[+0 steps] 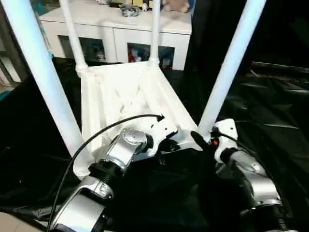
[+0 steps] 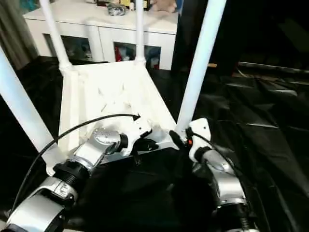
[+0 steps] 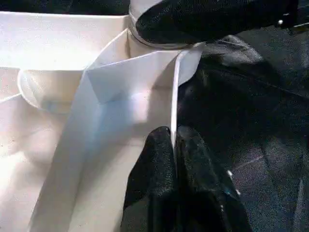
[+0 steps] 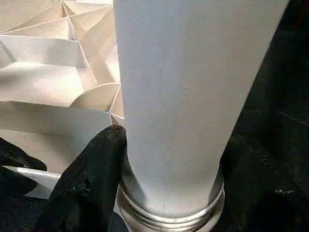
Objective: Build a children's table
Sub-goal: Rotate leg to tighten
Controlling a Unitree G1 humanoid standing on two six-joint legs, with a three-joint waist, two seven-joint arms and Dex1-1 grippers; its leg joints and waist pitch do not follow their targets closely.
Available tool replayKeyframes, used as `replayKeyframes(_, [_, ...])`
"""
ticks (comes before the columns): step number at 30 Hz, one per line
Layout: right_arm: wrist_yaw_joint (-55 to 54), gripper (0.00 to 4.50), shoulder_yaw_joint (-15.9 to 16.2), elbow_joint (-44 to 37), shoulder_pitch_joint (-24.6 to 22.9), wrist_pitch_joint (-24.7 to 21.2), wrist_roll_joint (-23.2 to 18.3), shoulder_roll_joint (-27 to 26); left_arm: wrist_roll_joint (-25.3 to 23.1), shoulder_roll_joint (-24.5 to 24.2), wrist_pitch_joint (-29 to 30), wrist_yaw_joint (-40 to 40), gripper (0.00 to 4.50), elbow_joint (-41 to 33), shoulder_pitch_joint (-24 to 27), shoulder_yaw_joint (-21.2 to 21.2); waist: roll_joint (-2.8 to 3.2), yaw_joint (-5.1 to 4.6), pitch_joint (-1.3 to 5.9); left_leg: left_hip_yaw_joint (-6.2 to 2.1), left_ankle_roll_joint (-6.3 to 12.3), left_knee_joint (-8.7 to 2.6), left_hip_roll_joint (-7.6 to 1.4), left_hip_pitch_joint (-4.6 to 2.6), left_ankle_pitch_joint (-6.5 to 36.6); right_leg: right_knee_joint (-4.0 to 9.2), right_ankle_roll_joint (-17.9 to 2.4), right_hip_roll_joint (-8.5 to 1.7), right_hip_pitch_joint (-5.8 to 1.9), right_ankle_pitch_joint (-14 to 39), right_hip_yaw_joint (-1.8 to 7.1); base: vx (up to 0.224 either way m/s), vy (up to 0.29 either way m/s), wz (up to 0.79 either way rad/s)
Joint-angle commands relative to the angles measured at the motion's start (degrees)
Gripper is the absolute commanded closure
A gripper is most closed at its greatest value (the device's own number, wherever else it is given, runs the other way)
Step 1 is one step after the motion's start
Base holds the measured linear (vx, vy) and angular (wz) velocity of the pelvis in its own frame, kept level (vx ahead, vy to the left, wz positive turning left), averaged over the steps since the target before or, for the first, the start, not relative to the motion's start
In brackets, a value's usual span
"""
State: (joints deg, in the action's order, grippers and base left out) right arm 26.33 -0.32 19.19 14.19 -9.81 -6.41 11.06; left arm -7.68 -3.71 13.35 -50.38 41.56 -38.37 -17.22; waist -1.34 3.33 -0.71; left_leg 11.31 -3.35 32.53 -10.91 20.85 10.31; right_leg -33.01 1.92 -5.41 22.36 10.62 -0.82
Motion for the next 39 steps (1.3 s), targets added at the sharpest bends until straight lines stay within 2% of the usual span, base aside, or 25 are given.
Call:
replayKeyframes(1, [10.4, 1.21, 7.8, -2.4, -0.7, -1.5, -2.8, -2.0, 1.2, 2.0, -0.4, 1.0, 4.50, 1.8, 0.8, -0.6, -1.08, 0.01, 1.44, -1.37, 0.94, -4.53, -1.72, -0.43, 22.1, 5.29, -6.3, -2.22, -0.64, 26.8, 0.72, 0.000, 0.000, 0.00])
replayKeyframes(3, [12.9, 1.09, 8.1, -3.7, -1.1, -1.8, -3.5, -0.5, 1.7, 1.3, -1.4, -1.0, 4.50, 1.2, 1.2, -0.7, -1.10, 0.11, 1.42, -1.29, 1.51, -4.51, -1.77, -0.27, 21.1, 5.24, -6.5, -2.19, -0.74, 25.4, 0.81, 0.000, 0.000, 0.00])
replayKeyframes(5, [18.1, 0.73, 9.5, -5.6, -2.0, -1.7, -3.2, 3.6, 2.2, -0.1, -2.1, -4.0, 4.50, 0.2, 1.7, -0.8, -1.35, 0.40, 1.61, -1.12, 2.31, -4.33, -1.88, -0.16, 18.6, 4.87, -7.2, -2.19, -1.09, 22.0, 0.85, 0.000, 0.000, 0.00])
replayKeyframes(7, [20.8, 0.73, 10.1, -6.5, -2.5, -1.5, -2.8, 6.0, 2.6, -1.1, -2.6, -6.1, 4.50, -0.3, 2.0, -0.8, -1.31, 0.55, 1.60, -0.95, 3.15, -4.18, -1.90, -0.05, 17.3, 4.58, -8.1, -2.14, -1.15, 19.3, 0.91, 0.000, 0.000, 0.00])
replayKeyframes(10, [27.0, 0.73, 9.9, -9.1, -3.8, -0.8, -3.5, 11.4, 3.7, -4.5, -3.3, -12.6, 4.50, -2.4, 2.8, -1.4, -1.39, 0.78, 1.57, -0.90, 3.74, -4.18, -1.95, 0.05, 16.3, 4.64, -8.2, -2.30, -1.30, 19.7, 0.90, 0.000, 0.000, 0.00])
replayKeyframes(11, [27.8, 0.73, 9.7, -8.7, -3.7, -0.3, -3.6, 12.2, 4.0, -5.3, -3.2, -14.2, 4.50, -3.0, 3.0, -1.6, -1.24, 0.77, 1.62, -0.84, 4.06, -4.13, -2.06, 0.00, 15.7, 4.37, -8.9, -2.21, -1.22, 18.0, 0.96, 0.000, 0.000, 0.00])
replayKeyframes(13, [29.2, 0.73, 9.2, -7.6, -3.2, 0.6, -3.6, 13.3, 4.9, -6.8, -3.6, -17.6, 4.50, -4.3, 3.6, -1.9, -1.22, 0.71, 1.71, -0.89, 3.91, -4.17, -2.01, 0.17, 15.0, 4.19, -9.7, -2.26, -1.41, 17.0, 0.86, 0.000, 0.000, 0.00])
replayKeyframes(15, [31.4, 0.73, 8.5, -6.6, -2.7, 1.1, -4.0, 14.7, 6.0, -8.8, -3.6, -21.9, 4.50, -6.2, 4.4, -1.9, -1.12, 0.53, 1.71, -0.82, 3.79, -4.14, -2.10, 0.06, 15.1, 4.01, -10.5, -2.11, -1.25, 15.6, 0.83, 0.000, 0.000, 0.00])
replayKeyframes(18, [32.6, 0.73, 8.3, -6.5, -2.6, 1.2, -4.0, 15.8, 6.5, -10.1, -3.4, -23.4, 4.50, -7.1, 4.8, -1.5, -1.15, 0.41, 1.71, -0.75, 3.98, -4.13, -2.22, -0.09, 15.3, 3.91, -11.4, -2.13, -1.19, 15.1, 0.86, 0.000, 0.000, 0.00])
replayKeyframes(19, [33.4, 0.73, 8.5, -6.5, -2.6, 1.2, -3.9, 16.6, 6.5, -10.8, -3.6, -23.8, 4.50, -7.2, 5.0, -1.4, -0.95, 0.49, 1.76, -0.81, 3.85, -4.13, -2.31, -0.14, 14.7, 3.72, -11.7, -2.11, -1.23, 13.8, 0.86, 0.000, 0.000, 0.00])
replayKeyframes(23, [33.9, 0.73, 8.2, -6.3, -2.6, 1.5, -4.2, 16.8, 6.6, -11.1, -3.9, -23.6, 4.50, -7.2, 5.4, -1.2, -1.32, 0.50, 1.71, -0.66, 4.14, -3.97, -2.22, -0.05, 14.5, 3.45, -12.4, -2.10, -1.31, 12.0, 0.85, 0.000, 0.000, 0.00])
replayKeyframes(27, [34.4, 0.73, 8.1, -7.1, -3.0, 1.6, -4.8, 16.2, 6.7, -11.1, -3.3, -24.0, 4.50, -8.3, 6.0, -1.3, -1.46, 0.57, 1.63, -0.58, 4.07, -3.92, -2.22, -0.16, 15.2, 3.69, -11.9, -2.23, -1.22, 14.1, 0.94, 0.000, 0.000, 0.00])
replayKeyframes(30, [34.6, 0.73, 8.3, -7.5, -3.0, 1.4, -5.2, 15.9, 6.6, -10.9, -3.1, -24.3, 4.50, -8.7, 6.2, -1.4, -1.35, 0.60, 1.70, -0.64, 4.01, -3.93, -2.24, -0.11, 14.2, 3.52, -11.8, -2.17, -1.29, 13.3, 0.92, 0.000, 0.000, 0.00])
replayKeyframes(32, [35.2, 1.00, 8.5, -7.7, -3.1, 1.1, -5.8, 15.7, 6.6, -10.9, -3.1, -24.3, 4.50, -8.9, 6.3, -1.4, -1.50, 0.57, 1.78, -0.57, 4.34, -3.78, -2.20, -0.12, 13.4, 3.36, -12.2, -2.11, -1.33, 11.6, 0.90, 0.000, 0.000, 0.00])
replayKeyframes(34, [35.3, 1.10, 8.5, -7.8, -3.2, 1.1, -5.9, 15.8, 6.6, -10.9, -3.1, -24.4, 4.50, -8.9, 6.4, -1.5, -1.40, 0.64, 1.78, -0.54, 4.69, -3.71, -2.19, -0.12, 12.7, 3.24, -12.7, -2.12, -1.37, 10.4, 0.91, 0.000, 0.000, 0.00])
replayKeyframes(35, [35.5, 1.32, 8.6, -7.9, -3.3, 0.9, -6.0, 15.8, 6.6, -10.9, -3.0, -24.4, 4.50, -9.0, 6.4, -1.5, -1.49, 0.68, 1.76, -0.49, 4.93, -3.66, -2.15, -0.10, 12.6, 3.23, -12.8, -2.11, -1.41, 10.4, 0.90, 0.000, 0.000, 0.00])
replayKeyframes(39, [36.2, 1.53, 8.9, -8.2, -3.7, 0.2, -6.7, 15.9, 6.6, -10.9, -2.6, -24.6, 4.50, -9.4, 6.8, -1.8, -1.52, 0.74, 1.78, -0.52, 4.94, -3.66, -2.19, -0.13, 12.6, 3.21, -12.7, -2.11, -1.45, 10.7, 0.88, 0.000, 0.000, 0.00])
